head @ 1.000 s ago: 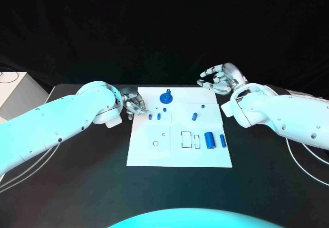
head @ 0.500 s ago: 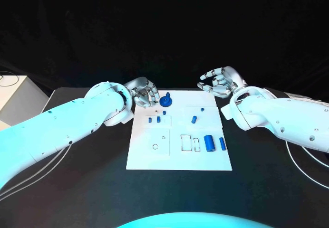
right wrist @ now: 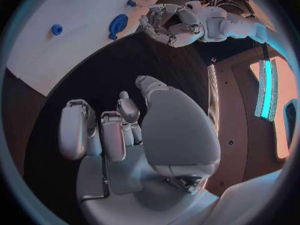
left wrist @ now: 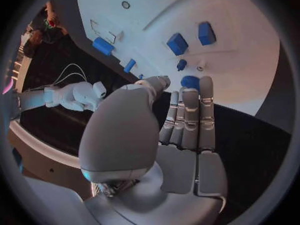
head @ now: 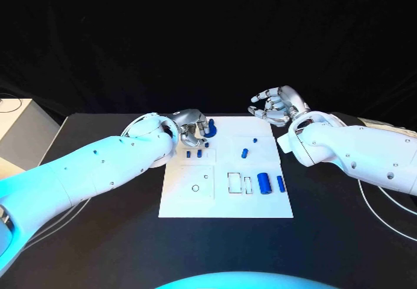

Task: Assemble the parts on the task board

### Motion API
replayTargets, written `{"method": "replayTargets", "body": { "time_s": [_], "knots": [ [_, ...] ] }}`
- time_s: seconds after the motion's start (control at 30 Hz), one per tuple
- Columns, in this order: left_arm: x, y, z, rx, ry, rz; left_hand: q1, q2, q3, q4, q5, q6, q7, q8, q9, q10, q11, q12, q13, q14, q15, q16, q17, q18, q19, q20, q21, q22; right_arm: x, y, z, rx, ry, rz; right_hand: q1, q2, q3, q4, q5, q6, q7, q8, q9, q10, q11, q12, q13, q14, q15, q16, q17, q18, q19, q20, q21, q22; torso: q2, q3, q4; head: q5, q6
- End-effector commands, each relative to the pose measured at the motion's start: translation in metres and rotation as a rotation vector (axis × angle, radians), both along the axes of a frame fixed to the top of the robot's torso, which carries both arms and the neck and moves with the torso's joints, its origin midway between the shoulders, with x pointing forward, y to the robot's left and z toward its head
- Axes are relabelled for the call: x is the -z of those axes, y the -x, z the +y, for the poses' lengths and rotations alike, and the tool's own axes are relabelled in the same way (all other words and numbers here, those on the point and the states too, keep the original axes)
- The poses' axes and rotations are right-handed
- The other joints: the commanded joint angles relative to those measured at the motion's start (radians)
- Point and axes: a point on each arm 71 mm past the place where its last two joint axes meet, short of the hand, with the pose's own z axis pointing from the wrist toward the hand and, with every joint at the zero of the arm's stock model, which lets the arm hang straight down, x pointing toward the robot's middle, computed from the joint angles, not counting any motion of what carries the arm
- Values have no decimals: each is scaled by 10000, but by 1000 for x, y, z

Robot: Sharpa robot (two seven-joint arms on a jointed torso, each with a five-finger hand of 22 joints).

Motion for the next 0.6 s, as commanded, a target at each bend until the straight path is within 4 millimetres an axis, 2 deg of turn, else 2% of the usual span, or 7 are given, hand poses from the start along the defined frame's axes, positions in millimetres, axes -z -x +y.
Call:
{"method": "replayTargets", "body": {
  "time_s": [0.03, 0.1, 0.23, 0.4, 0.6],
  "knots": [
    [3, 1, -5, 450, -703, -197, 21, -91, -258, 52, -33, 76, 5, -138, -167, -125, 13, -220, -200, 20, 31, 115, -151, 143, 86, 27, 5, -13, -1, 0, 2, -100, -23, -147, -24, -111, 58, -18, 35, 19, -40, 53, 8, -79, 20, -32, -16, 610, -90, -60, 898, 149, -17, -64, -62, -17, -1, 6, -3, -10, -9],
    [4, 1, -7, 397, -820, -117, 54, -63, -429, 99, -34, 102, 10, -217, -266, -149, 33, -338, -320, -12, 39, 201, -257, 136, 86, 58, -2, -18, -1, 0, 2, -105, -27, -154, -28, -115, 66, -16, 36, 14, -40, 54, 9, -98, 19, -63, -52, 613, -91, -60, 903, 148, -13, -67, -64, -18, -12, 2, 16, -25, -7],
    [6, 0, -10, 278, -977, 7, 166, -3, -670, 184, -30, 114, 41, -362, -426, -227, 70, -547, -524, 13, 73, 435, -319, 136, 111, 93, 48, 9, -1, 0, 3, -122, -35, -177, -40, -128, 83, -12, 40, 4, -41, 60, 11, -196, 18, -197, -202, 607, -94, -80, 870, 157, -23, -70, -115, -63, -10, 2, 13, -30, -5],
    [9, -1, -11, 196, -1132, 166, 280, 58, -748, 224, -22, 221, 28, -395, -497, -176, 76, -616, -624, 199, 80, 708, -100, 140, 149, 107, 114, 45, -1, 0, 4, -133, -46, -210, -67, -180, 214, -8, 42, -40, -51, 99, 30, -794, 2, -1067, -1149, 537, -113, -259, 590, 221, -110, -89, -468, -370, -5, 3, 6, -37, -11],
    [12, -2, -14, 238, -1295, 411, 396, 119, -809, 334, -19, 477, -12, -455, -616, 21, 74, -691, -771, 344, 84, 1032, 20, 142, 183, 119, 237, 118, -2, 0, 4, -137, -58, -236, -83, -213, 297, -10, 46, -58, -60, 130, 45, -1029, -9, -1505, -1646, 515, -126, -336, 486, 248, -137, -104, -641, -514, -3, 0, 3, -74, -31]
  ]
}}
